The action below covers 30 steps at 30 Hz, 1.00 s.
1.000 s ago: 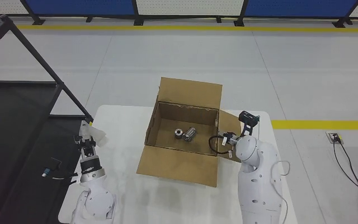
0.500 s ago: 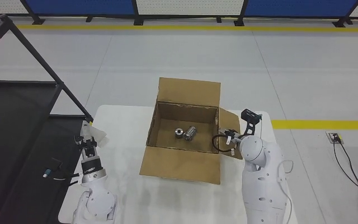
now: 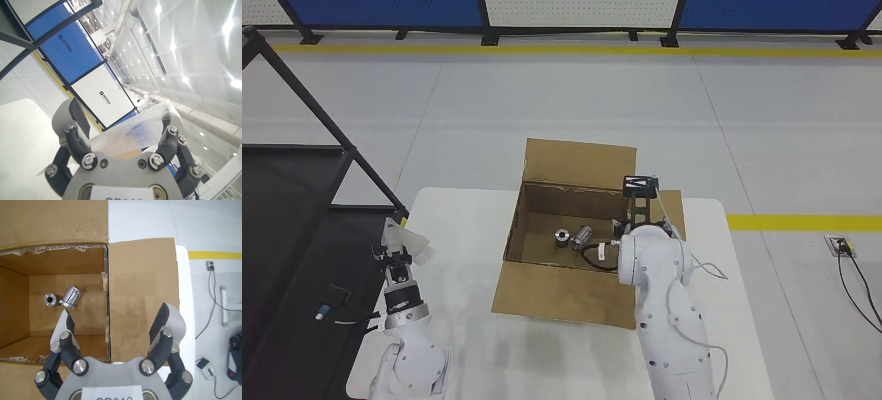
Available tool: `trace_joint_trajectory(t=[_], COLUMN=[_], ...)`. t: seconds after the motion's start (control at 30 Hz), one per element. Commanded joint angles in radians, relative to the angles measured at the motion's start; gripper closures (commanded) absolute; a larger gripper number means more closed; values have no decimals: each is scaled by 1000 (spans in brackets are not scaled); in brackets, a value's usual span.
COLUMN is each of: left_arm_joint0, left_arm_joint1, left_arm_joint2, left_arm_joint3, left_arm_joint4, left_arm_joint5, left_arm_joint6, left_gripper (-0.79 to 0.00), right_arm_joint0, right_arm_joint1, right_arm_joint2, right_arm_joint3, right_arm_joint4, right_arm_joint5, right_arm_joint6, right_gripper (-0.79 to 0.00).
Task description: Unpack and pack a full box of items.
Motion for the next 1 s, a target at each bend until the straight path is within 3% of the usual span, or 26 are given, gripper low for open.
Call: trace_joint_trajectory(t=[0.0, 0.13, 0.33, 0.53, 0.67, 0.97], left_arm_joint0=[2, 2, -1, -3, 6, 41], left_arm_joint1=[0, 0, 0, 0, 0, 0], left_arm_joint2=[-3, -6, -7, -13, -26, -65], left_arm_joint3=[-1, 1, 7, 7, 3, -8], left_arm_joint4=[-2, -4, -4, -7, -16, -54], left_arm_joint5=[-2, -1, 0, -1, -3, -15], left_arm_joint6=[-1, -4, -5, 4, 19, 51], left_gripper=[-785, -785, -785, -785, -785, -785], right_arm_joint0=[32, 84, 75, 91, 149, 324], right_arm_joint1=[-1, -2, -14, -36, -52, -111], right_arm_joint2=[-9, 2, -16, -114, -186, -360], right_arm_joint3=[46, 116, 87, 121, 203, 466], right_arm_joint4=[-21, -13, 207, 374, 440, 492], right_arm_joint5=[-4, -34, -103, -179, -206, -146], right_arm_joint6=[33, 77, -50, -134, -156, -253], right_gripper=[-785, -785, -785, -785, -785, -785])
